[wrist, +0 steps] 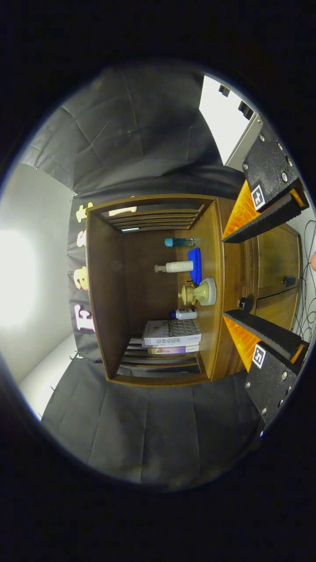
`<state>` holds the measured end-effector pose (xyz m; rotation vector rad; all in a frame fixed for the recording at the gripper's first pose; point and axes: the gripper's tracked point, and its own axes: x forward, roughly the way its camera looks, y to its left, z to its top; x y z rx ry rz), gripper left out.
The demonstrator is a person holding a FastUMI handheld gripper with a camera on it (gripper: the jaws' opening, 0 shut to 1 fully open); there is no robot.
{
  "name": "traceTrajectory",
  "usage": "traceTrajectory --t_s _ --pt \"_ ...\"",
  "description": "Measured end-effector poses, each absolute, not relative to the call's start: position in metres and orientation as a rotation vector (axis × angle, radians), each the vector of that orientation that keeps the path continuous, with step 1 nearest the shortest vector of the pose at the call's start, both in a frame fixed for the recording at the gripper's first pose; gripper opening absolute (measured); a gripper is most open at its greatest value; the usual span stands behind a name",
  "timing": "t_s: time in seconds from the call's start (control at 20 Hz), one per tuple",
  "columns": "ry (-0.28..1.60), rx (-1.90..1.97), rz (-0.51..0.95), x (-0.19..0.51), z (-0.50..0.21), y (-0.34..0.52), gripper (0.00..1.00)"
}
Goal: Pull open the drawer, take out the items inside it, and place them on the countertop above the cabinet.
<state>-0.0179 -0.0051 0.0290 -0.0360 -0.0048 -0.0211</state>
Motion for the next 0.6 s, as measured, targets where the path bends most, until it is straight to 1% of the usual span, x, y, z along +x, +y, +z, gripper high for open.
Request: traceTrajectory --t_s 0.6 --pt "-0.002 -0.031 -0.02 -0.0178 0.028 -0.0077 0.94"
